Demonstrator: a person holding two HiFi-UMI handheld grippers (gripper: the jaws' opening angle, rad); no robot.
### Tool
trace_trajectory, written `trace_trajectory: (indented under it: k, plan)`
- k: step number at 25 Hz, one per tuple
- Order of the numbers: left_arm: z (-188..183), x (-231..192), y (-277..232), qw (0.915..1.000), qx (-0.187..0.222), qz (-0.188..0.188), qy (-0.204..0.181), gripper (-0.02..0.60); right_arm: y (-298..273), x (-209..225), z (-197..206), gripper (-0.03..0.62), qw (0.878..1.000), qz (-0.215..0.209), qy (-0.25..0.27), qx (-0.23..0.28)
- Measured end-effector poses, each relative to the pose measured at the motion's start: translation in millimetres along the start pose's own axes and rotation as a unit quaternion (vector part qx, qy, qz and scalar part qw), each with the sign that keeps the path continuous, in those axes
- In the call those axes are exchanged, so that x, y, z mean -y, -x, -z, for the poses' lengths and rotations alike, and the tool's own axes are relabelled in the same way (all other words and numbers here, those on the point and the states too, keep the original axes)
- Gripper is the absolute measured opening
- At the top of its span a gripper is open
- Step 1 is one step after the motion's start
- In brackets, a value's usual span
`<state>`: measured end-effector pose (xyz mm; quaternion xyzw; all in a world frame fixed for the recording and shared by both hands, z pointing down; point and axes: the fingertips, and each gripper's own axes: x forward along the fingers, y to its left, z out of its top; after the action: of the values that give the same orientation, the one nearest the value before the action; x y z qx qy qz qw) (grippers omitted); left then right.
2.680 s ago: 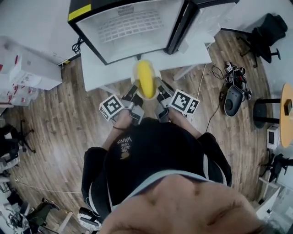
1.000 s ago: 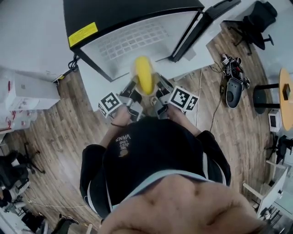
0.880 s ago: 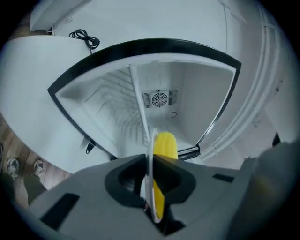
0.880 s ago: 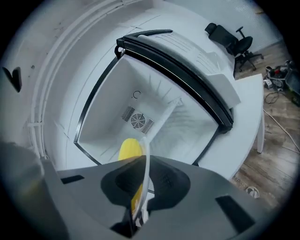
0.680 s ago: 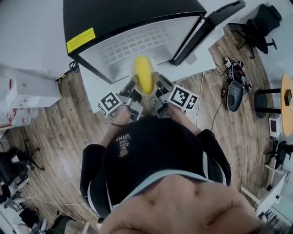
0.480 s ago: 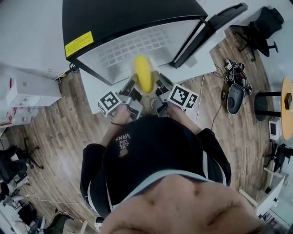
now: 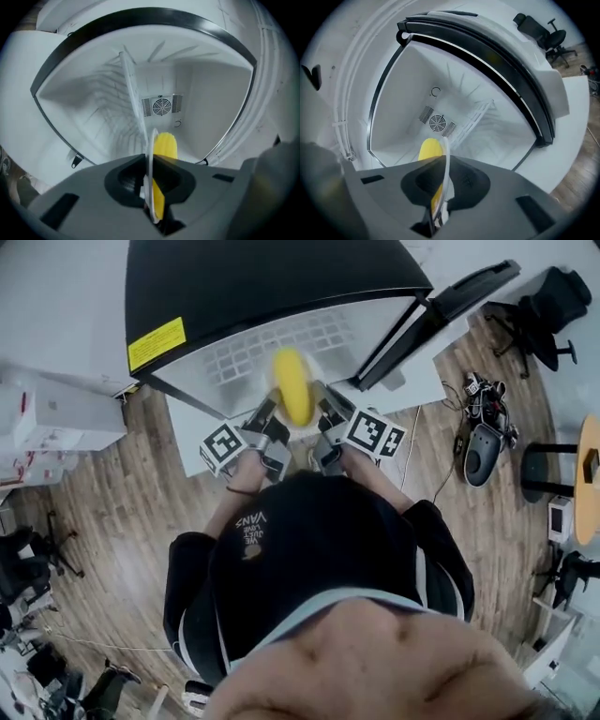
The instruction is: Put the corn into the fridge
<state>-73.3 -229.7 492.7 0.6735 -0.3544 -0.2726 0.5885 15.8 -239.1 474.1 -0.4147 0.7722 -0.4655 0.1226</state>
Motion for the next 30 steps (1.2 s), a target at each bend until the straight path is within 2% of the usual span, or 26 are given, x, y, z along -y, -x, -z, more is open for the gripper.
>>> trace_trajectory:
  k: [14, 30]
  plan:
    - [-22, -3, -16, 0.9991, 0.041, -0.002, 0.013, 0.041, -32, 2, -14, 0.026, 0.999, -0.021, 0.008, -0.030]
    - [-29, -10, -23, 0.9964, 0.069, -0.015, 0.046, 0.041, -47, 9, -22, 0.026, 0.998, -0.031, 0.011, -0.045]
